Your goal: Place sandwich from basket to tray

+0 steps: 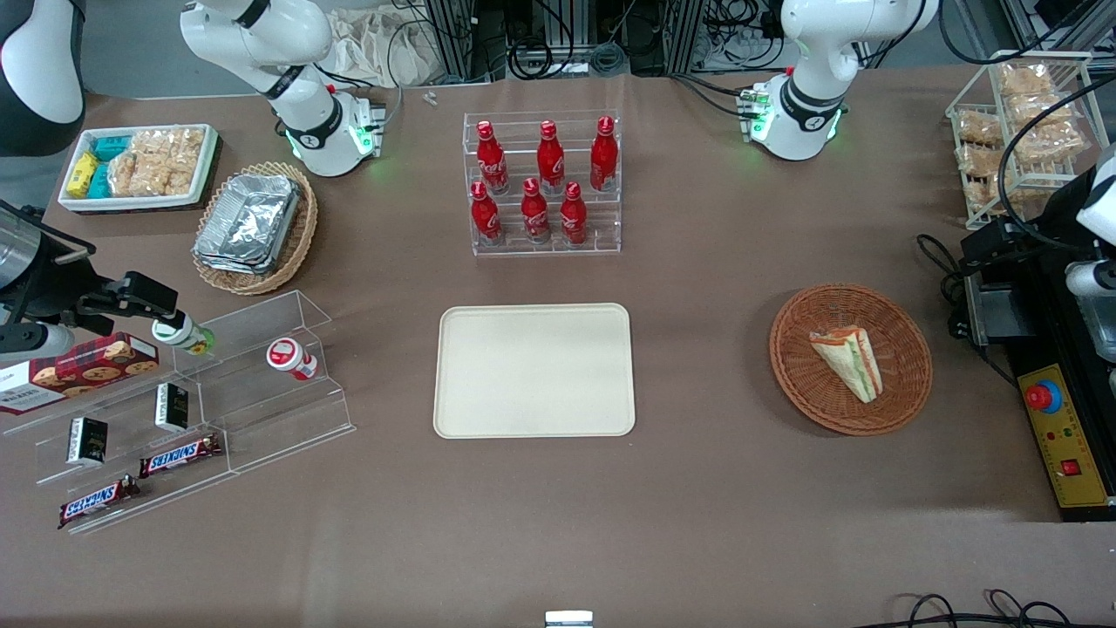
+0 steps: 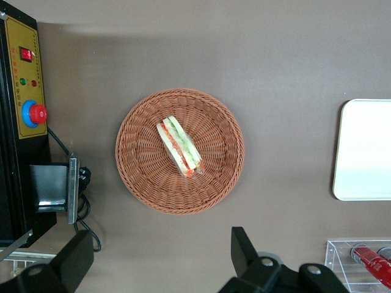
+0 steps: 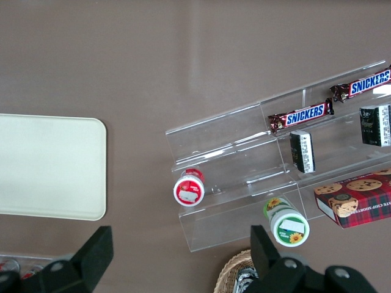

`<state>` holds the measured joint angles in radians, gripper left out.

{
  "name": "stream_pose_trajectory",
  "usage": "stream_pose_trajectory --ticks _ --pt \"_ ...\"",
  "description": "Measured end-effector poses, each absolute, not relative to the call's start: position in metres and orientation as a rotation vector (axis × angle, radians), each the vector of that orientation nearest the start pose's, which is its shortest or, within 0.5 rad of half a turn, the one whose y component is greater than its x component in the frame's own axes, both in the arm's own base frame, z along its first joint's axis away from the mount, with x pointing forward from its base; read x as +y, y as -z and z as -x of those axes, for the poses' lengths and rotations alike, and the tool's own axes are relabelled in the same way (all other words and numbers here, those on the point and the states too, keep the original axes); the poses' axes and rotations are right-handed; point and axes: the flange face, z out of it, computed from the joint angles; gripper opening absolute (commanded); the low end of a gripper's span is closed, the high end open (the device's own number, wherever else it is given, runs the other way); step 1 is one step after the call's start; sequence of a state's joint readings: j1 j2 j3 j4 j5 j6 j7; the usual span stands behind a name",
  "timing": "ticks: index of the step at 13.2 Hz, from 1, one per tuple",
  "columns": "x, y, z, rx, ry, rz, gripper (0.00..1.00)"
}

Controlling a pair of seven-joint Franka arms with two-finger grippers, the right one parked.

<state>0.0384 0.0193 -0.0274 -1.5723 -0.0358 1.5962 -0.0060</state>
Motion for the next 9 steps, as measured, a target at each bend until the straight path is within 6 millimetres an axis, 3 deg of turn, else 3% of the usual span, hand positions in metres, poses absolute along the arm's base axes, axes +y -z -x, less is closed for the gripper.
stream_pose_trajectory --ticks 4,9 --pt "0.003 -0.614 -0.563 -0.029 0.003 3.178 1.00" --pt "0.026 -0.586 -0.576 -0.096 -0.076 3.179 1.00"
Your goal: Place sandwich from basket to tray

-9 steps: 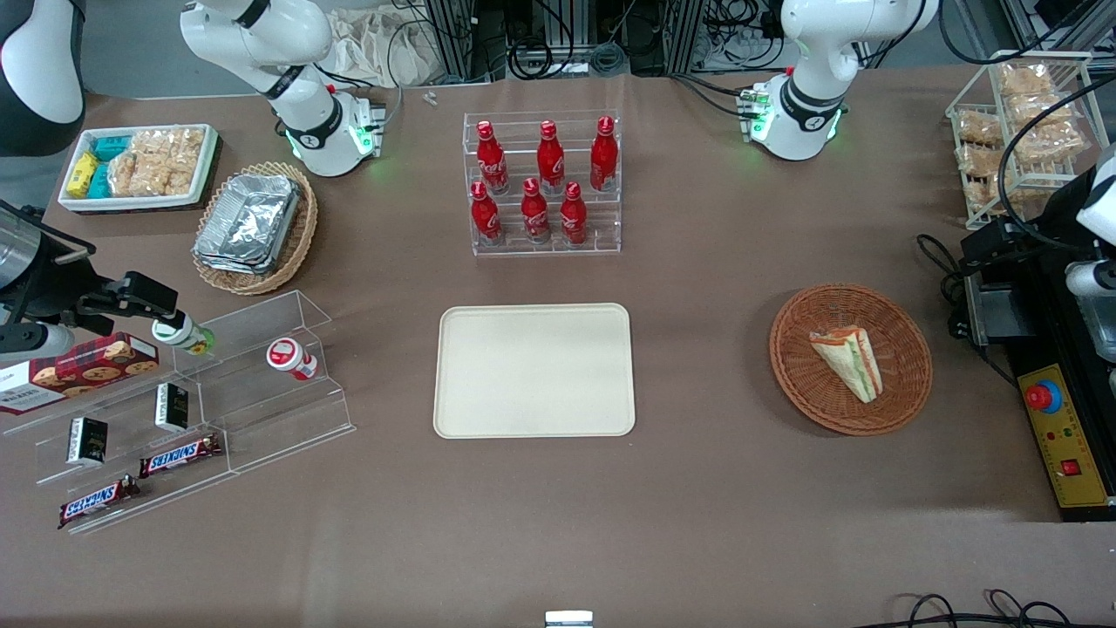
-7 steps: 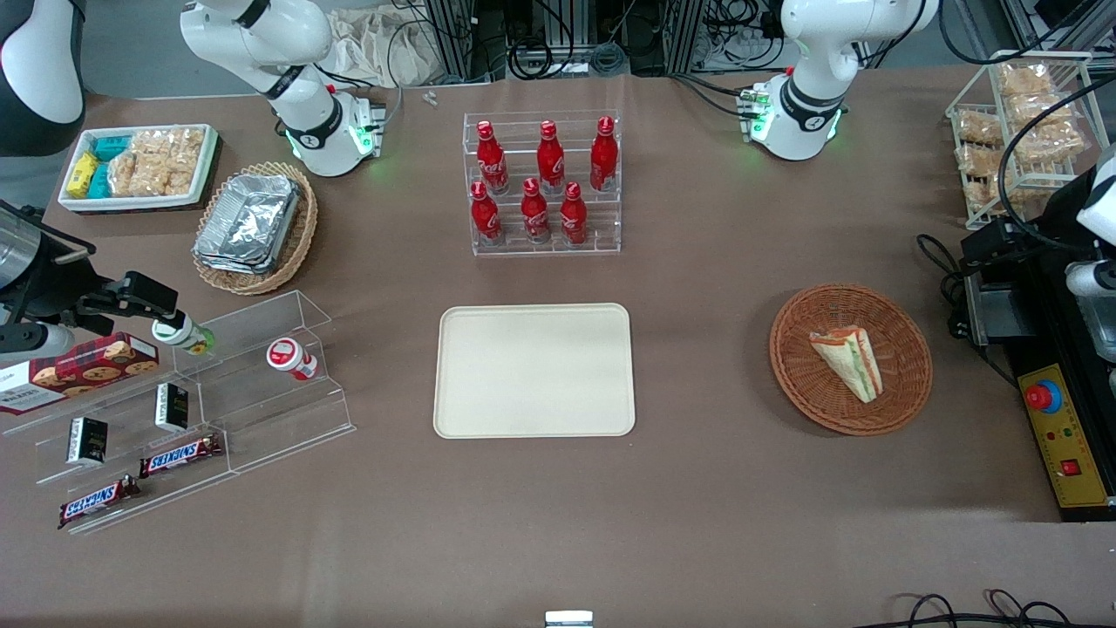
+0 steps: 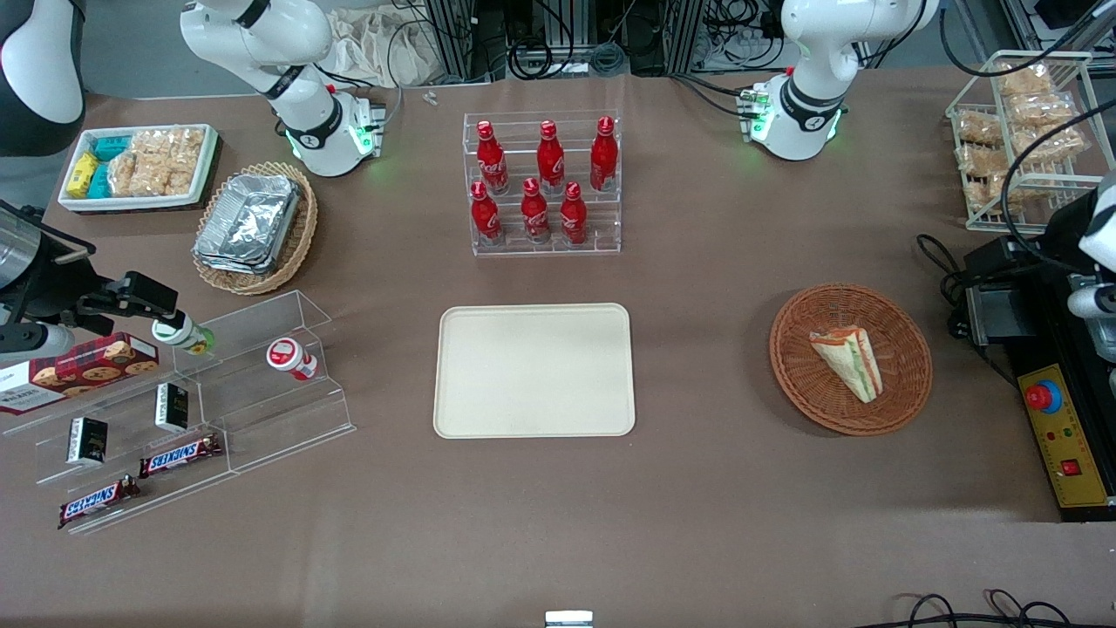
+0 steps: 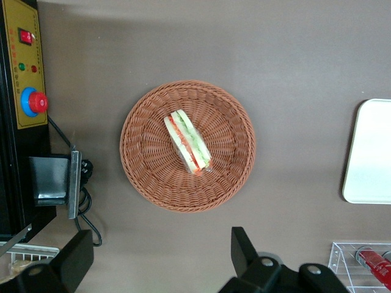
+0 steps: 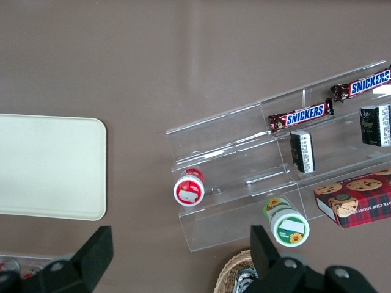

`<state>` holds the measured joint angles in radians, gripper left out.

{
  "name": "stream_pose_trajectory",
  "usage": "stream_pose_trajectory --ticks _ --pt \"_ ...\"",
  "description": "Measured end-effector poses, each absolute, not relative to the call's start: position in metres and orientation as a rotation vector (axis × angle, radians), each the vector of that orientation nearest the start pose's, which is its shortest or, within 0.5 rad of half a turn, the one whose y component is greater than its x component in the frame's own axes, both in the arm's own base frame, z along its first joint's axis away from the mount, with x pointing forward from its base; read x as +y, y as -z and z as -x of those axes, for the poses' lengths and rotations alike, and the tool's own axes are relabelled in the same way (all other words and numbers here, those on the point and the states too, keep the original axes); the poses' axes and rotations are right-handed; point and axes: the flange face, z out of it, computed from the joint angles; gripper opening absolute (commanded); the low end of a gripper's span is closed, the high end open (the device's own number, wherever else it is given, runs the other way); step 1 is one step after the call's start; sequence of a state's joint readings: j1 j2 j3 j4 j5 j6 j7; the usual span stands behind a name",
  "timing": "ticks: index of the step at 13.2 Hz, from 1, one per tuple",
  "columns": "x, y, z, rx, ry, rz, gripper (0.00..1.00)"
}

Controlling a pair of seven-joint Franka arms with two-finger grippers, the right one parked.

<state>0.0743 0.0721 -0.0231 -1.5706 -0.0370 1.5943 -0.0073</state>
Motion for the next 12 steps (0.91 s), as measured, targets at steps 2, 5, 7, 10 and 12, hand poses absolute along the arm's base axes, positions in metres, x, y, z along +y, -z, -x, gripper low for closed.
stream_pose_trajectory --ticks 2,5,7,10,12 --pt "0.028 -0.581 -0.578 -0.127 -0.090 3.178 1.00" --pt "0.028 -0.551 -0.586 -0.335 -0.084 3.159 0.99" --pt "0.028 -0.517 -0.589 -0.472 -0.094 3.139 0.99" --pt "0.027 -0.475 -0.590 -0.715 -0.109 3.085 0.99" --pt "0.021 -0.450 -0.592 -0.863 -0.144 3.037 0.99"
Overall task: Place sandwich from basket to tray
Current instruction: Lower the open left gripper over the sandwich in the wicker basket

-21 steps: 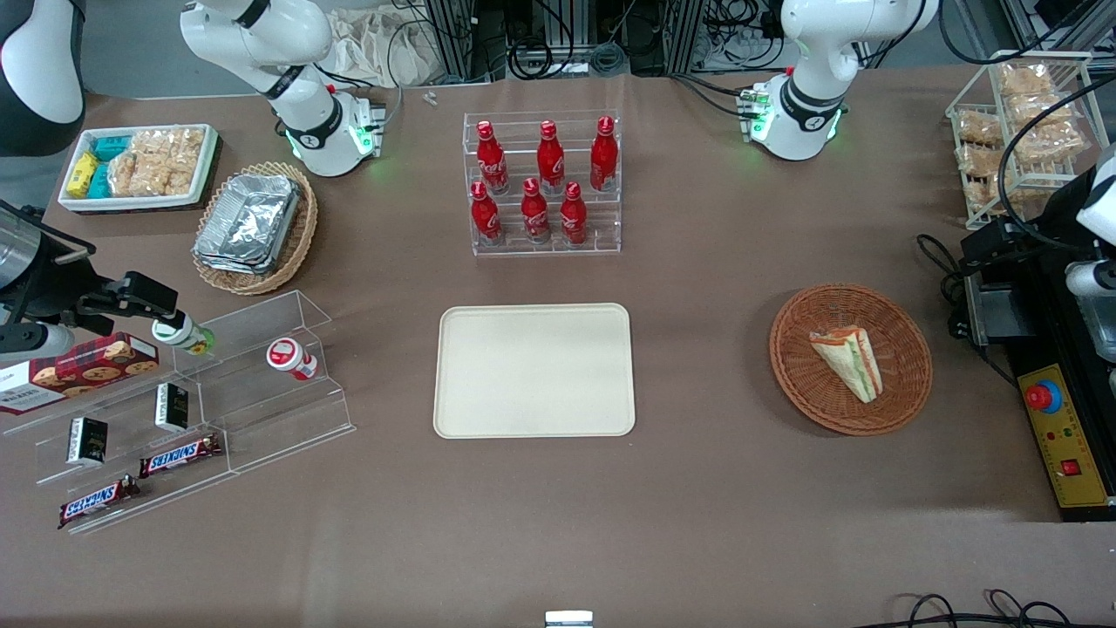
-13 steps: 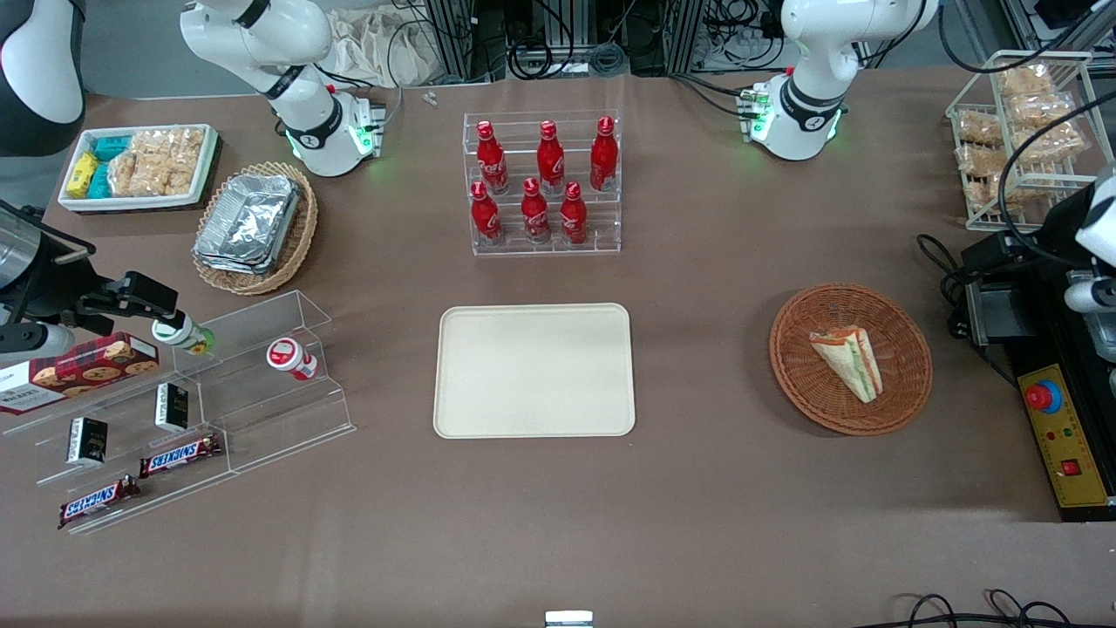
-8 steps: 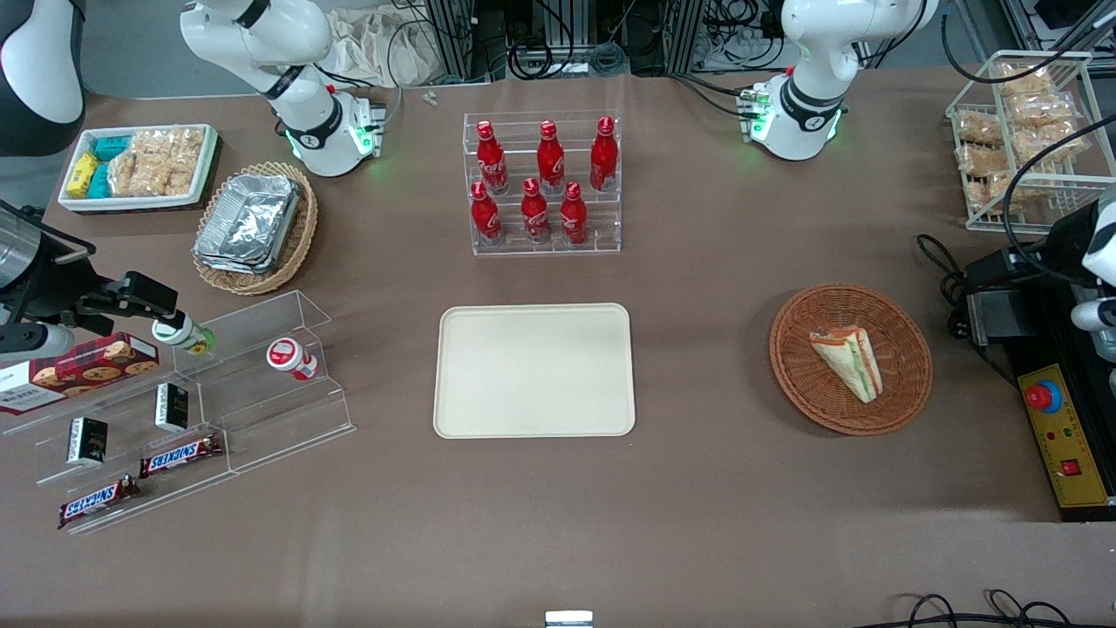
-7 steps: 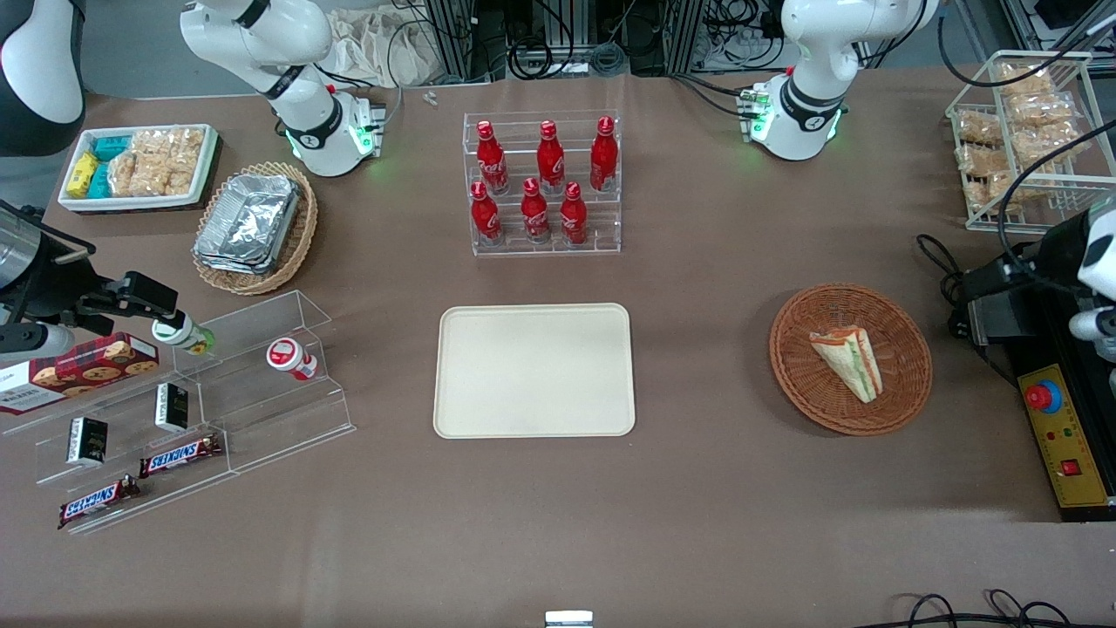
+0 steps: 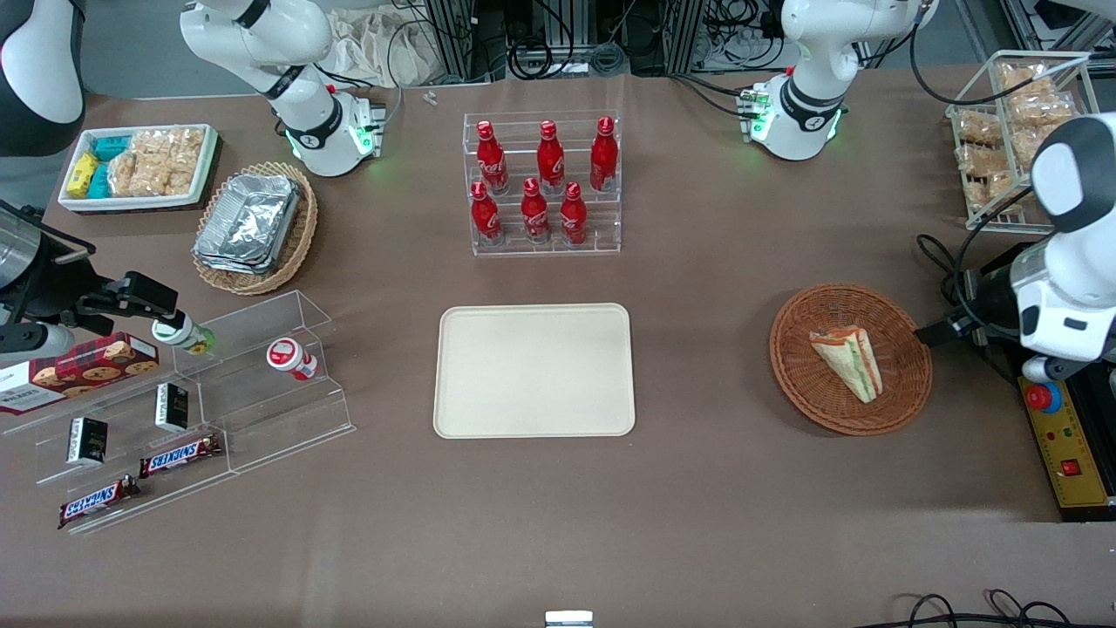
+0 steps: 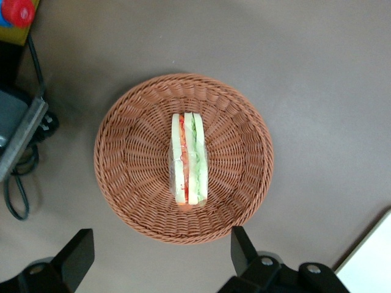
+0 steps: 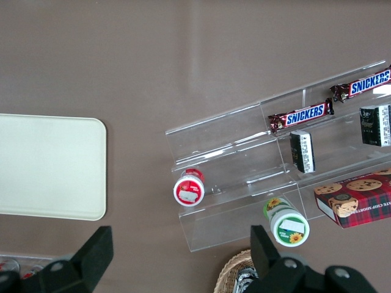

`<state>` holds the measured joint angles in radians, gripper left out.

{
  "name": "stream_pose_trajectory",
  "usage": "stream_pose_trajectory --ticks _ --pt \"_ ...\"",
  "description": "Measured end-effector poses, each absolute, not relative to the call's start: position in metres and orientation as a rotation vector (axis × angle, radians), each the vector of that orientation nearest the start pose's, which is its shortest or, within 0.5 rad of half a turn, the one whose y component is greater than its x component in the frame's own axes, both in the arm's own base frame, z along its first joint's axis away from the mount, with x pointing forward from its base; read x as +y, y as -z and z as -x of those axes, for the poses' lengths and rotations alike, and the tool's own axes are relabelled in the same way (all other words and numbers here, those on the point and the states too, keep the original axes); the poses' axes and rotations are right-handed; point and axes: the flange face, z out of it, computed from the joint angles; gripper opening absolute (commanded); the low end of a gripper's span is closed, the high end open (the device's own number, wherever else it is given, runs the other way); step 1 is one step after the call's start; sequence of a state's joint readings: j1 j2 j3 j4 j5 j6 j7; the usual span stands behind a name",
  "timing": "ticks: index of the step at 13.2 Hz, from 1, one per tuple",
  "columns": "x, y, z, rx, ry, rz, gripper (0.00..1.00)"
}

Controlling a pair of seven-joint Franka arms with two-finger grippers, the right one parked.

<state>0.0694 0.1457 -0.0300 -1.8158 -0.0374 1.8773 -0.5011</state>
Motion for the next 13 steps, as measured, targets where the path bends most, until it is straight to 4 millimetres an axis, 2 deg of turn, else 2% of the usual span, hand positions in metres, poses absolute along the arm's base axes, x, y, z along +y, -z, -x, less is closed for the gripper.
stream_pose_trajectory --ticks 5,7,10,13 --pt "0.011 -0.395 -0.599 -0.951 -0.164 3.003 0.99" --pt "-0.001 -0.375 -0.597 -0.979 -0.155 2.993 0.99" --pt "-0.022 -0.356 -0.595 -1.010 -0.174 2.972 0.99" --pt "-0.022 -0.342 -0.595 -1.022 -0.178 2.966 0.99"
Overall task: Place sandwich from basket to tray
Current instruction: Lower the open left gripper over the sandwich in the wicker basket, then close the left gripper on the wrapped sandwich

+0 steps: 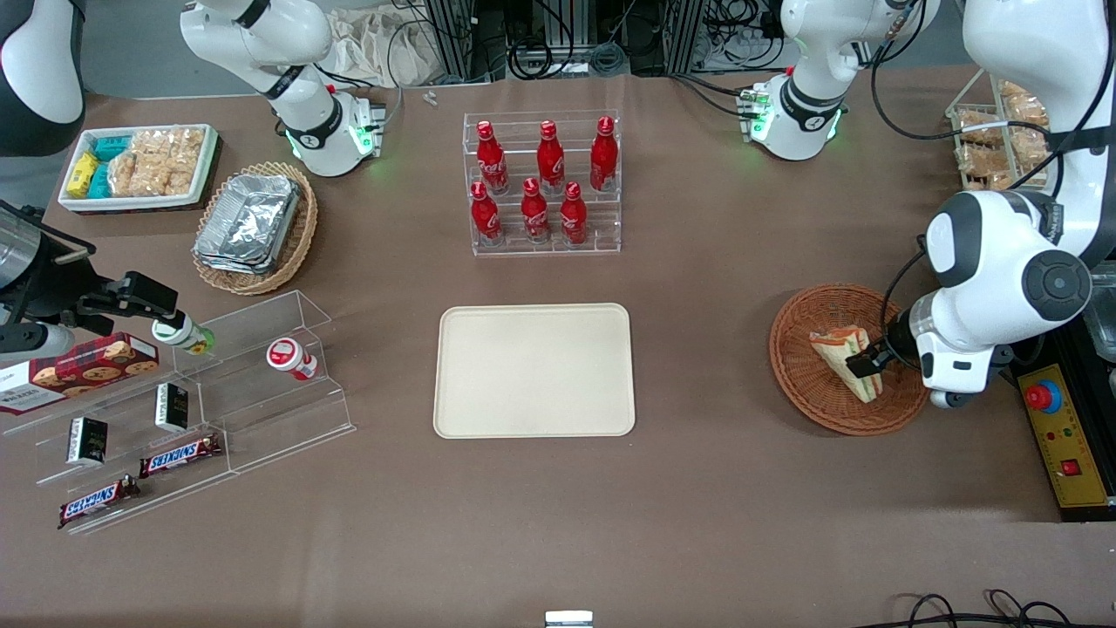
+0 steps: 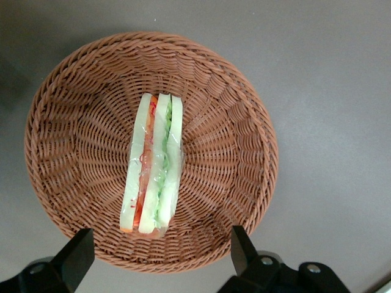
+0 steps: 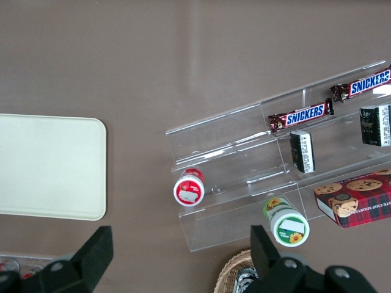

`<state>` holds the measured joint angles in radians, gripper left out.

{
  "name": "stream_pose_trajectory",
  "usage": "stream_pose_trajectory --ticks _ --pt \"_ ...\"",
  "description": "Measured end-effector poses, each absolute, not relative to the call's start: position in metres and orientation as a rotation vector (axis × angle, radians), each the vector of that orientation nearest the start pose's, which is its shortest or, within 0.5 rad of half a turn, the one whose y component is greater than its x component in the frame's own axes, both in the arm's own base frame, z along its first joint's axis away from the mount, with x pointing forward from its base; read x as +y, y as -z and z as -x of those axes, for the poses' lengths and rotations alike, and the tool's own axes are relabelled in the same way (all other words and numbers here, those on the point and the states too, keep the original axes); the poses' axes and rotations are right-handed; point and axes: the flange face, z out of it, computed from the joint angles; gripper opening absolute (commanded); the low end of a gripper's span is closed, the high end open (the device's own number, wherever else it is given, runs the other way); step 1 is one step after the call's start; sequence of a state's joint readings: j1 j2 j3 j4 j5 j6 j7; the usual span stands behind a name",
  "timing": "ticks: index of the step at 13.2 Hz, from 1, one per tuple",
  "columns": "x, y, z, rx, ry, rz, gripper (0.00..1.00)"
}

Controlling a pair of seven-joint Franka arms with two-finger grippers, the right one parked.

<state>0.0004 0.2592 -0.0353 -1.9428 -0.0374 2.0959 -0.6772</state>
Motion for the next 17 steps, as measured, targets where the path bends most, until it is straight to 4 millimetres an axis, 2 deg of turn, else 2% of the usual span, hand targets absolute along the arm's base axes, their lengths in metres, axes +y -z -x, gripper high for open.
stream_pose_trajectory --ticks 6,14,16,17 --pt "-0.018 -0.300 -0.578 -1.037 -0.164 2.962 0.99" --pt "-0.012 -0.266 -0.558 -1.056 -0.118 2.965 0.98" --pt "-0.012 -0.259 -0.557 -1.059 -0.106 2.967 0.81" --pt "-0.012 -0.254 -0.558 -1.061 -0.093 2.970 0.65"
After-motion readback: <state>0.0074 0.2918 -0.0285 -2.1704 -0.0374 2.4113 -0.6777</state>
